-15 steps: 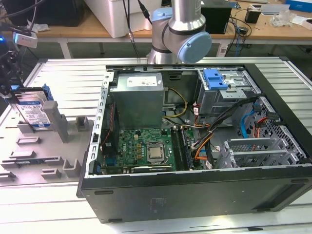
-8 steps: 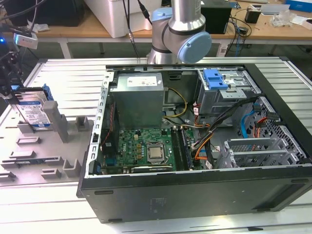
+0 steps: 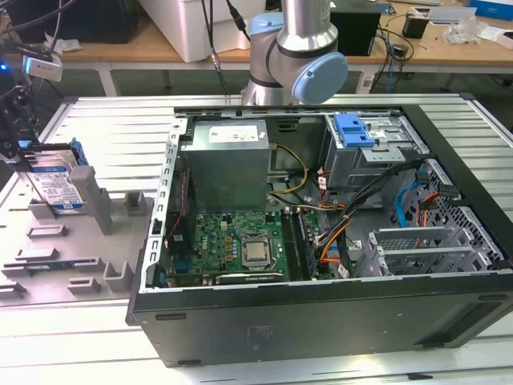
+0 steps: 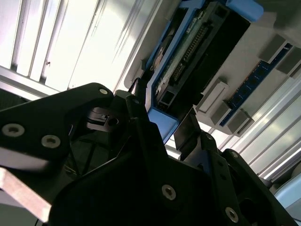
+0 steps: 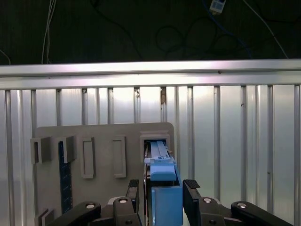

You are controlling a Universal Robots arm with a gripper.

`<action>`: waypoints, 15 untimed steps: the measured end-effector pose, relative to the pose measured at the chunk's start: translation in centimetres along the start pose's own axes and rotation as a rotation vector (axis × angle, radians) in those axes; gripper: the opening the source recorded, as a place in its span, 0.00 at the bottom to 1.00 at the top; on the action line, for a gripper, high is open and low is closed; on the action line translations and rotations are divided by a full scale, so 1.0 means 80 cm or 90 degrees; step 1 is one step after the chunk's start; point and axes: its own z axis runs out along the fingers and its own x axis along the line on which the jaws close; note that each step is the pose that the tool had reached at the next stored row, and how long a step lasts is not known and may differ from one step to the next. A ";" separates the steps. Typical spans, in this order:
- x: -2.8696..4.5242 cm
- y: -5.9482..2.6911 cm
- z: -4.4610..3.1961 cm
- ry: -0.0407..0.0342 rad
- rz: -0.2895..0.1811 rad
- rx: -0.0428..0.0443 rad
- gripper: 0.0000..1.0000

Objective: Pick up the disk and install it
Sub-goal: 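Pick up the disk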

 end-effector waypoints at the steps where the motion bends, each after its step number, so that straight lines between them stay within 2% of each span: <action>1: 0.0000 0.000 0.0000 0.0000 0.000 0.0000 0.50; 11: 0.0000 0.000 0.0002 0.0000 0.000 0.0000 0.48; 12: 0.0000 0.000 0.0002 0.0002 0.000 0.0000 0.42; 15: 0.0000 0.000 0.0002 0.0000 0.000 0.0000 0.37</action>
